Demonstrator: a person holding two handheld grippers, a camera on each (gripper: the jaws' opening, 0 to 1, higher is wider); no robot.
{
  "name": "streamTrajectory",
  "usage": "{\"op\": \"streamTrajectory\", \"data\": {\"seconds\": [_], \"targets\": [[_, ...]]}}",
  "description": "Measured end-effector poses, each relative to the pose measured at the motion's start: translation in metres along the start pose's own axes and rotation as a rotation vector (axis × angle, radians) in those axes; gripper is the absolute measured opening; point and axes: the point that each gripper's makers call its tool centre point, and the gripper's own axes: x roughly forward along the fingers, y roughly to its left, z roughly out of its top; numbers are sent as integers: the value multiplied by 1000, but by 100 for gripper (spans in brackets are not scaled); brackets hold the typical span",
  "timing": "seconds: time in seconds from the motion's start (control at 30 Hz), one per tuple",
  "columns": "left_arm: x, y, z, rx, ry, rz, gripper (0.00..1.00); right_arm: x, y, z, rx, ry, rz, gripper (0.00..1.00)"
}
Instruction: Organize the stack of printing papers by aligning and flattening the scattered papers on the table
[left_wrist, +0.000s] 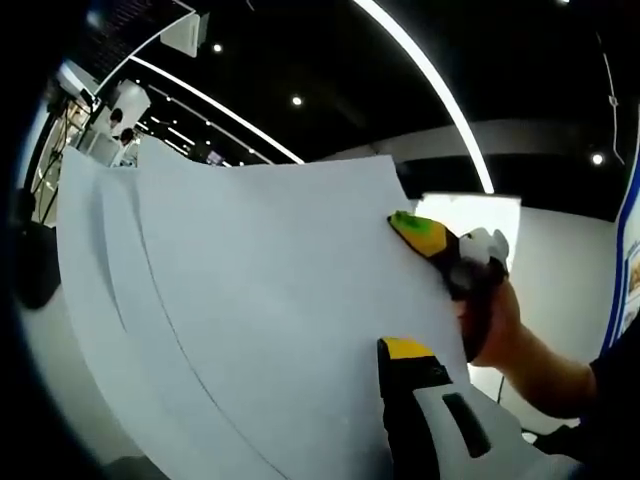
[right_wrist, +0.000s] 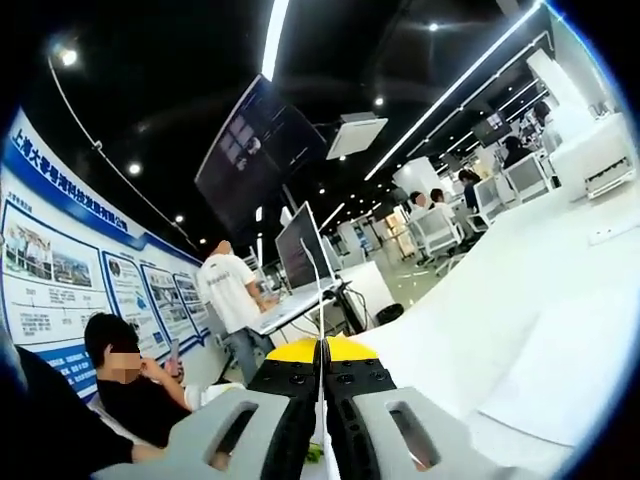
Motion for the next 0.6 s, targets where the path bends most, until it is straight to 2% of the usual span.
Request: {"op": "streamTrajectory", "data": {"seconds": [0.6], "targets": [[0, 0, 0, -3, -1, -2, 31, 7, 3, -6, 16, 11, 10, 0]]}}
